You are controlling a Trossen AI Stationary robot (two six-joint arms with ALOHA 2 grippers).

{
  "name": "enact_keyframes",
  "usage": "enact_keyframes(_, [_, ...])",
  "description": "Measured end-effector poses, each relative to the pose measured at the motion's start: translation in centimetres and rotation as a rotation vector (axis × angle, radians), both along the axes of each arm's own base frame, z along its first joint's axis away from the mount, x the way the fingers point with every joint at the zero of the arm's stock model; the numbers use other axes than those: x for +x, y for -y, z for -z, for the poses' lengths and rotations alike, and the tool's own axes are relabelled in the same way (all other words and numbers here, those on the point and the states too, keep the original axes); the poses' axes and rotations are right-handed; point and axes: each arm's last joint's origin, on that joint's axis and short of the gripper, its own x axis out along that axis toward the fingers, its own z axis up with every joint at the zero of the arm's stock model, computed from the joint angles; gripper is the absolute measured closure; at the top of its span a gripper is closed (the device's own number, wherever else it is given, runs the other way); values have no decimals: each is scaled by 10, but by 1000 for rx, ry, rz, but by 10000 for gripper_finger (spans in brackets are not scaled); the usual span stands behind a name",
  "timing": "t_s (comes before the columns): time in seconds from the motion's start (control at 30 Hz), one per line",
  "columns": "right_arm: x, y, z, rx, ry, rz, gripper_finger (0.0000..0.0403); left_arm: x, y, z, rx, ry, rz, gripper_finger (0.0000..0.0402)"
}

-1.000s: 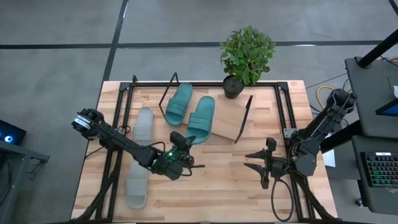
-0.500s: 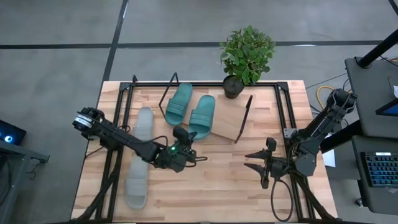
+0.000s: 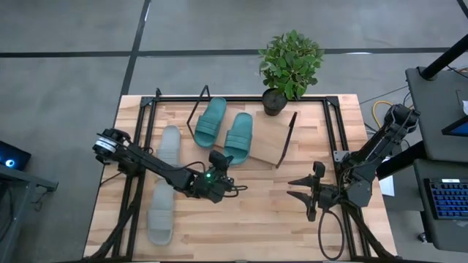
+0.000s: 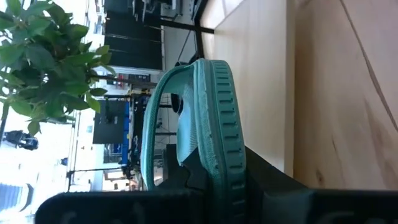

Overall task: Pick and place slides into the shelf
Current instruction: Put the green slipper on the shelf

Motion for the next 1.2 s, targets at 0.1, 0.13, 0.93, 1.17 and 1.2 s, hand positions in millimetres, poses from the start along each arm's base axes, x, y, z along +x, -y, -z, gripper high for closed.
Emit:
enact_keyframes(0.1, [0, 0, 0, -1, 0, 0, 271, 1, -3, 2, 25, 3, -40, 381])
enact_keyframes(0.13, [0, 0, 0, -1, 0, 0, 271, 2, -5, 2, 30, 4, -51, 381])
enact_keyframes(0.93, [0, 0, 1, -25, -8, -1, 271, -3, -28, 23, 58, 56, -44, 381])
enact_keyframes(1.17, [0, 0, 1, -25, -7, -1, 271, -9, -33, 30, 78, 49, -35, 381])
enact_keyframes(1.2, [0, 0, 1, -24, -7, -1, 271, -10, -34, 32, 81, 40, -38, 381])
